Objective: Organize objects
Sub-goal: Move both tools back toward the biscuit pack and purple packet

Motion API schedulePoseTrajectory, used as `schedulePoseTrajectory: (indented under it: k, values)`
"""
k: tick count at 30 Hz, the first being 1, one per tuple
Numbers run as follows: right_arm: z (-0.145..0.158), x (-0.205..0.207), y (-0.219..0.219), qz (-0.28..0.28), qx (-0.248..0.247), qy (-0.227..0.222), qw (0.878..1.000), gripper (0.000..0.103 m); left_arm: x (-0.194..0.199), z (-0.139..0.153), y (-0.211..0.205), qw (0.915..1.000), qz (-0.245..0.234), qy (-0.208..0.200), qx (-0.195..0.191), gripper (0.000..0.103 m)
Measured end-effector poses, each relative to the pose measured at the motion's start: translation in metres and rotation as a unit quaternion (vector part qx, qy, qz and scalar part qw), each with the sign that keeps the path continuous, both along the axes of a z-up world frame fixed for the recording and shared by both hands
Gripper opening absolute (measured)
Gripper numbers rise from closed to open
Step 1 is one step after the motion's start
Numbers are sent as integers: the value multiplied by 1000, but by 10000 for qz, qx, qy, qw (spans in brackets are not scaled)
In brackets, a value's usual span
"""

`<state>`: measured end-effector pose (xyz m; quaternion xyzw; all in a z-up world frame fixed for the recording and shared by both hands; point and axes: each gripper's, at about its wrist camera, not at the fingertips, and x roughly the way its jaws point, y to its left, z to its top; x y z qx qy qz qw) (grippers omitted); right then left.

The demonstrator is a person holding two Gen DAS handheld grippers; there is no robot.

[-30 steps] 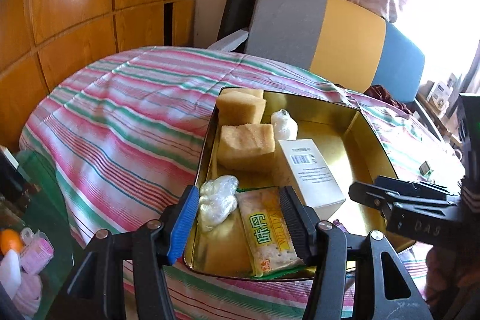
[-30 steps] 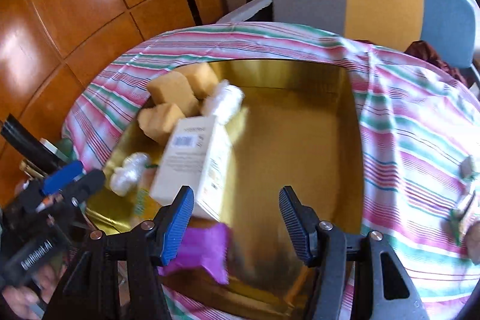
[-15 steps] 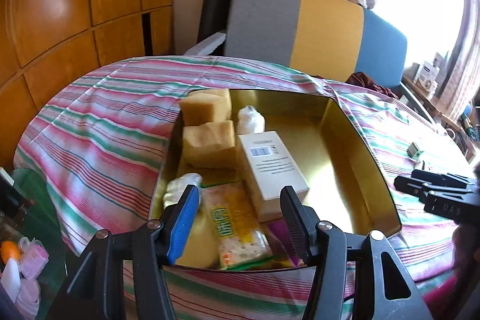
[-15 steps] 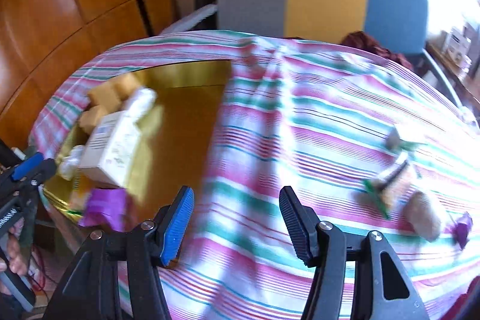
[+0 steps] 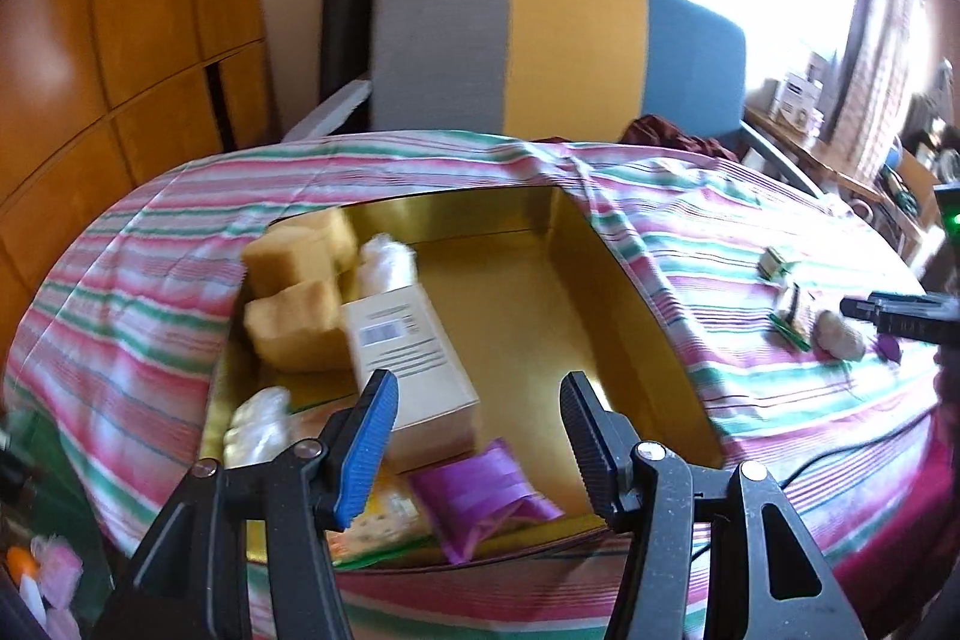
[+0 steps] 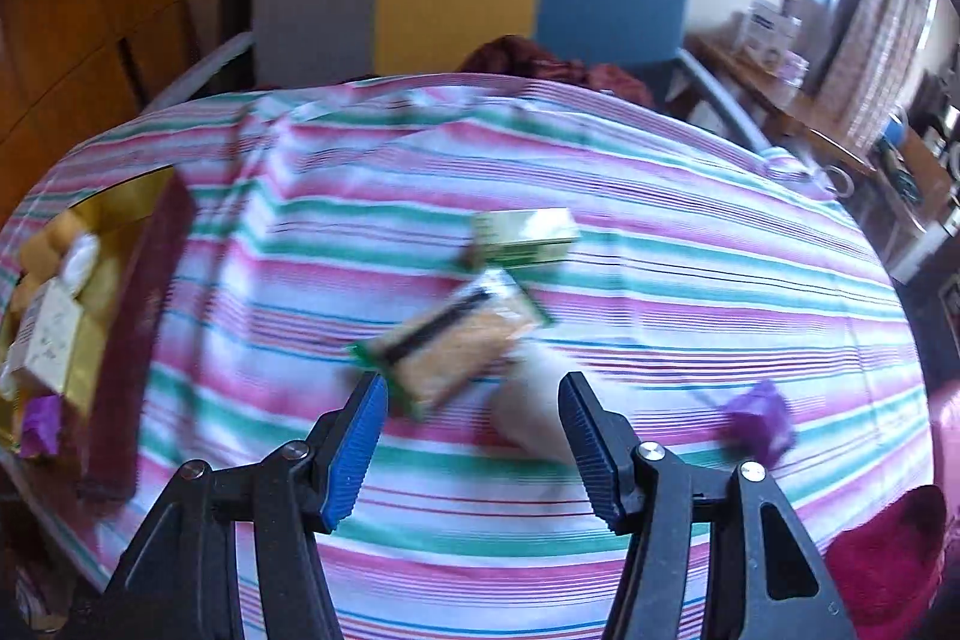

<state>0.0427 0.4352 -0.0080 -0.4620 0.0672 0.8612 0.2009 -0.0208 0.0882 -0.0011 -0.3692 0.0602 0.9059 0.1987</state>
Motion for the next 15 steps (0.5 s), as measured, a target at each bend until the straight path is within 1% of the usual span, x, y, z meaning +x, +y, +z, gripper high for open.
schedulePoseTrajectory:
  k: [4, 7, 8, 11, 13, 15]
  values:
    - [-1, 17, 54, -776, 128, -25, 9969, 60, 0, 4, 25, 9995, -306, -2, -2, 57]
    - [-7, 35, 92, -1501, 117, -1, 9886, 60, 0, 7, 48, 9982, -601, -35, 25, 57]
    - [-11, 43, 105, -1788, 40, 49, 9839, 60, -1, 7, 57, 9976, -691, -66, 27, 57]
    - [-22, 64, 134, -2456, -642, 242, 9669, 60, -2, 7, 83, 9951, -961, -204, 84, 57]
    - [-24, 74, 144, -2741, -839, 345, 9574, 60, -3, 4, 102, 9935, -1101, -270, 67, 57]
    - [-25, 81, 148, -2850, -972, 400, 9528, 60, -3, -1, 123, 9912, -1270, -374, 48, 56]
